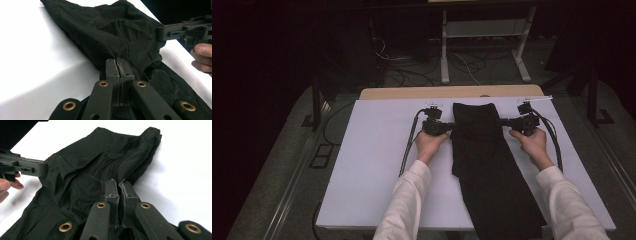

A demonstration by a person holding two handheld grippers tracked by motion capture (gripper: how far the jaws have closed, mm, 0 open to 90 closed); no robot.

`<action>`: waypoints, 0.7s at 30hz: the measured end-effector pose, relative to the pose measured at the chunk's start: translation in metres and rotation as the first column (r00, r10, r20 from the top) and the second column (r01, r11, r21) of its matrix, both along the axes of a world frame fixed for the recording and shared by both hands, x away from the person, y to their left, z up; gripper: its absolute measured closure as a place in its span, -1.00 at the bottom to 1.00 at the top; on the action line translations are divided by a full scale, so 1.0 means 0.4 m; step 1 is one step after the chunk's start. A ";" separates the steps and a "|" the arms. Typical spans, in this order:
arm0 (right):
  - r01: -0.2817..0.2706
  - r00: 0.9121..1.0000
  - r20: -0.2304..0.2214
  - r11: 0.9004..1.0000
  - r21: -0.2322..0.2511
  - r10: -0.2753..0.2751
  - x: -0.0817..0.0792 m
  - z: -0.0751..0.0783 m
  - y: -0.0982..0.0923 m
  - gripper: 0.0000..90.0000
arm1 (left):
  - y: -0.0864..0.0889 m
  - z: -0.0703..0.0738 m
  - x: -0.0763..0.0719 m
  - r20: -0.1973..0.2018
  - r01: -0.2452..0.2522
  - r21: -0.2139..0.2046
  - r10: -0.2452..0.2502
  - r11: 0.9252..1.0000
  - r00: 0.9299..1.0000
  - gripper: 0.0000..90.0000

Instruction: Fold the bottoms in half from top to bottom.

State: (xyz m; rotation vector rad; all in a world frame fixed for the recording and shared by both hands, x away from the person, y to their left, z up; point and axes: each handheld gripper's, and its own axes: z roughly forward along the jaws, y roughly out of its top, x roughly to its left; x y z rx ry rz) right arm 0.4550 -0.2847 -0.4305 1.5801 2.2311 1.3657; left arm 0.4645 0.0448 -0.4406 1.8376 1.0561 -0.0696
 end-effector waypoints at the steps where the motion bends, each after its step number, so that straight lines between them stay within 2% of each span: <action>1: 0.000 1.000 -0.001 1.000 0.004 0.000 -0.002 0.001 -0.001 0.89 | 0.001 0.001 -0.003 0.001 0.000 -0.002 0.000 1.000 1.000 0.95; 10: -0.013 1.000 0.012 1.000 0.006 0.013 -0.022 0.012 0.000 0.89 | 0.015 0.009 -0.022 0.010 0.014 -0.041 -0.014 0.999 1.000 0.95; 21: -0.019 1.000 0.022 0.999 0.032 0.018 -0.048 0.024 -0.005 0.89 | 0.027 0.028 -0.047 0.024 0.035 -0.044 -0.034 0.998 0.999 0.95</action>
